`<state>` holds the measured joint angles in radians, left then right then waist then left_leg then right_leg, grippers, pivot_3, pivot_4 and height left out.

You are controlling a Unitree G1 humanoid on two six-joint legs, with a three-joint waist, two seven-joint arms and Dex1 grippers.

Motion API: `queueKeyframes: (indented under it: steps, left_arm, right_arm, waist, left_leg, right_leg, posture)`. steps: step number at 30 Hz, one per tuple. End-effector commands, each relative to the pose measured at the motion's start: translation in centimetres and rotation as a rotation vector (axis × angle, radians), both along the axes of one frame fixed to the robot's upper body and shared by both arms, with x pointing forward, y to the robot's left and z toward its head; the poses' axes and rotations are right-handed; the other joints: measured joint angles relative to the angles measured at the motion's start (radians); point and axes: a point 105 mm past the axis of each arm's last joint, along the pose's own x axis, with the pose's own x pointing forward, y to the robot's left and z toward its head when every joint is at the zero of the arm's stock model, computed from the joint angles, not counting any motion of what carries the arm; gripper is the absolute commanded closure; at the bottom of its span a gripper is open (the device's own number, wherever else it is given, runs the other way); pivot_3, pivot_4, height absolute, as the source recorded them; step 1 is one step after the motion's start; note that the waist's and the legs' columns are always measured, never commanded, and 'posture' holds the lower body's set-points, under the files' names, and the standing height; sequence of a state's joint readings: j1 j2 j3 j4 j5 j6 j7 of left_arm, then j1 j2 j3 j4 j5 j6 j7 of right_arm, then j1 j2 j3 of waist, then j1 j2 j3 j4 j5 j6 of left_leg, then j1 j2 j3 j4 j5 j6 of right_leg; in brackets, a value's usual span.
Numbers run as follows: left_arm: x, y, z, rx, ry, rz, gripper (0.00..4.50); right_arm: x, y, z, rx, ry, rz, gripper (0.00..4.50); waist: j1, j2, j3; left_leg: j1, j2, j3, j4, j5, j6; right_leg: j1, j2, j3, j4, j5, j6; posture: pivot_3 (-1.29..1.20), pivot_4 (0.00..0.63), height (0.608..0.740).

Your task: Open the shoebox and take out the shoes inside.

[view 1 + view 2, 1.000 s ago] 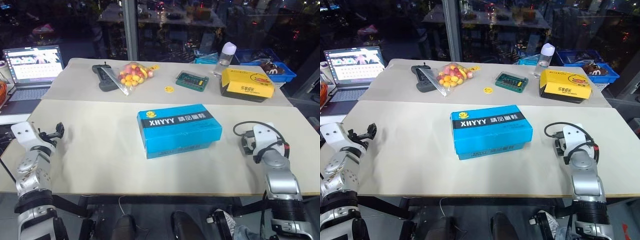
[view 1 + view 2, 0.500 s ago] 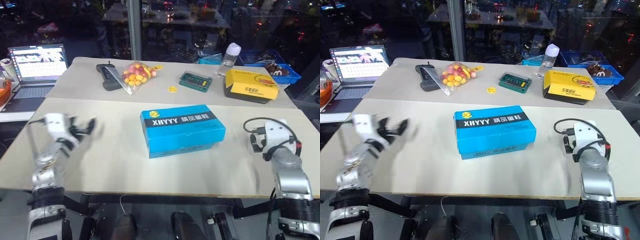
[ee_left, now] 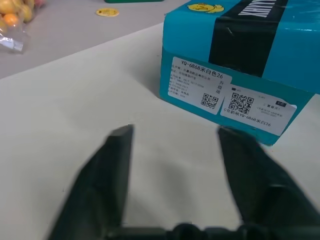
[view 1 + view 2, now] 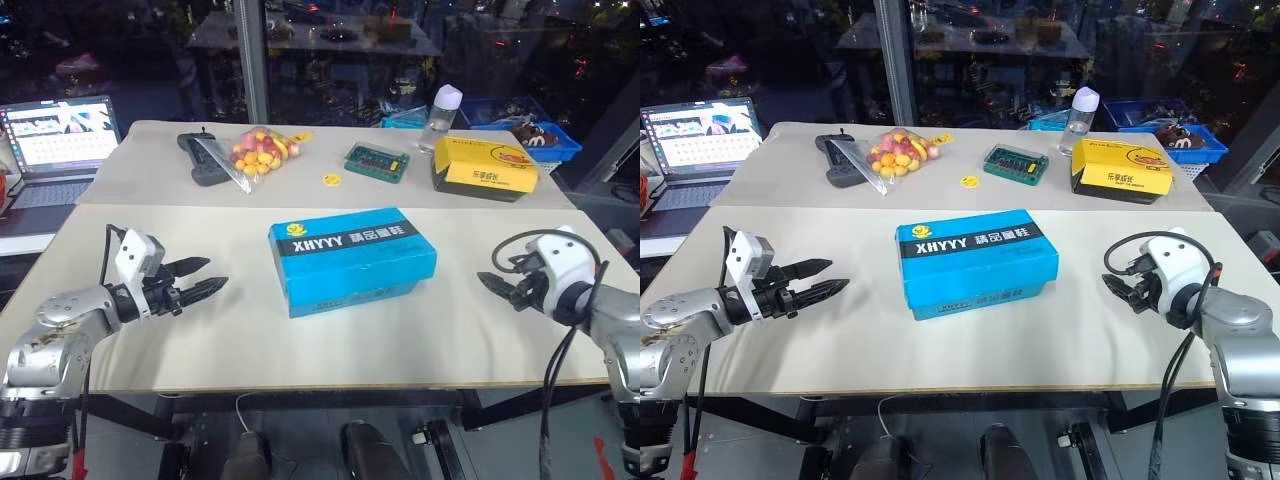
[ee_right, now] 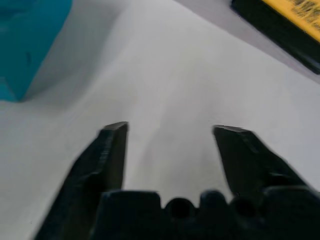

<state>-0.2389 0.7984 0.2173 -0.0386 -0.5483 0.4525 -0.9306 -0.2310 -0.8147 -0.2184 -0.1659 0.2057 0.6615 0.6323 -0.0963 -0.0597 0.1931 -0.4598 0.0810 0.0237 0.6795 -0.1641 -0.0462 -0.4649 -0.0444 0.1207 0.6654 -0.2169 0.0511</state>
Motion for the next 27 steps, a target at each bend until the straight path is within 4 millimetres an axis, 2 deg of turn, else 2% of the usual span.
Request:
queueKeyframes:
  steps: [1,4,5,6,9,12,15,18,22,27]
  left_arm:
    - [0.1,-0.7,1.2,0.003,-0.058,-0.021,3.35]
    - [0.2,-1.2,0.6,0.021,-0.047,-0.037,4.43]
    - [0.2,-1.4,0.5,0.026,-0.044,-0.042,4.50]
    - [0.3,-1.9,-0.2,0.052,-0.032,-0.058,4.50]
    - [0.6,-4.3,-2.1,0.113,-0.007,-0.128,4.50]
    - [1.2,-6.2,-3.3,0.133,0.001,-0.172,4.50]
    - [1.5,-8.5,-4.1,0.139,-0.002,-0.240,4.50]
    - [1.9,-10.6,-4.5,0.141,-0.016,-0.294,4.50]
    - [3.3,-10.3,-3.6,0.146,-0.046,-0.277,4.50]
    - [6.3,-6.6,-2.6,0.218,-0.077,-0.169,4.50]
  right_arm:
    - [0.4,0.5,0.6,-0.069,-0.026,0.020,2.79]
    - [0.9,0.8,-0.1,-0.121,-0.010,0.030,3.80]
    - [1.1,0.9,-0.2,-0.129,-0.011,0.031,4.20]
    - [1.7,1.2,-0.4,-0.145,-0.011,0.037,4.41]
    - [4.1,2.6,-0.8,-0.173,-0.029,0.065,4.41]
    - [5.6,4.7,-0.5,-0.168,-0.055,0.134,4.41]
    - [6.4,6.9,-0.1,-0.155,-0.074,0.214,4.41]
    - [6.0,9.7,-0.2,-0.142,-0.059,0.348,4.41]
    - [5.1,12.2,0.1,-0.124,-0.048,0.471,4.41]
    - [4.4,15.6,0.8,-0.110,-0.069,0.580,4.41]
  waist:
    - [0.000,0.000,0.000]
    - [0.001,0.000,0.000]
    - [0.000,0.000,0.000]
    - [0.000,0.000,0.000]
    - [-0.001,0.000,0.000]
    - [-0.002,0.000,0.000]
    - [0.000,0.000,0.000]
    - [0.005,0.001,0.000]
    - [0.016,0.001,0.000]
    - [0.012,0.001,0.000]
  left_leg:
    - [0.000,0.000,0.000,0.000,0.000,0.000]
    - [0.000,0.000,0.000,0.000,0.000,0.000]
    - [0.000,0.000,0.000,0.000,0.000,0.000]
    - [0.000,0.000,0.000,0.000,0.000,0.000]
    - [0.000,0.000,0.000,-0.001,0.000,0.000]
    - [0.001,-0.001,0.000,-0.001,0.000,0.000]
    - [0.001,-0.001,0.000,-0.001,0.003,0.005]
    - [0.000,-0.001,0.000,0.000,0.006,0.009]
    - [0.000,-0.001,0.000,-0.001,0.006,0.009]
    - [0.001,-0.001,0.000,-0.001,0.006,0.009]
  right_leg:
    - [0.001,0.000,0.000,-0.001,0.000,0.000]
    - [0.001,0.000,0.000,0.000,0.000,0.001]
    - [0.001,0.000,0.000,0.000,0.001,0.001]
    - [0.001,0.000,0.000,0.000,0.001,0.001]
    - [0.000,0.000,0.000,0.000,0.001,0.001]
    - [0.002,0.000,0.000,-0.001,0.001,0.002]
    - [0.003,0.000,0.000,0.000,0.003,0.003]
    - [0.003,0.000,0.000,0.001,0.003,0.004]
    - [0.003,0.001,0.000,0.001,0.003,0.005]
    - [0.002,0.002,0.000,0.002,0.003,0.005]
  posture:
    - [0.00,0.150,0.673]
    - [0.00,0.150,0.673]
    - [0.00,0.150,0.673]
    - [0.00,0.150,0.673]
    - [0.00,0.150,0.673]
    - [0.00,0.150,0.673]
    - [0.00,0.150,0.673]
    - [0.00,0.150,0.673]
    - [0.00,0.150,0.673]
    - [0.00,0.150,0.673]
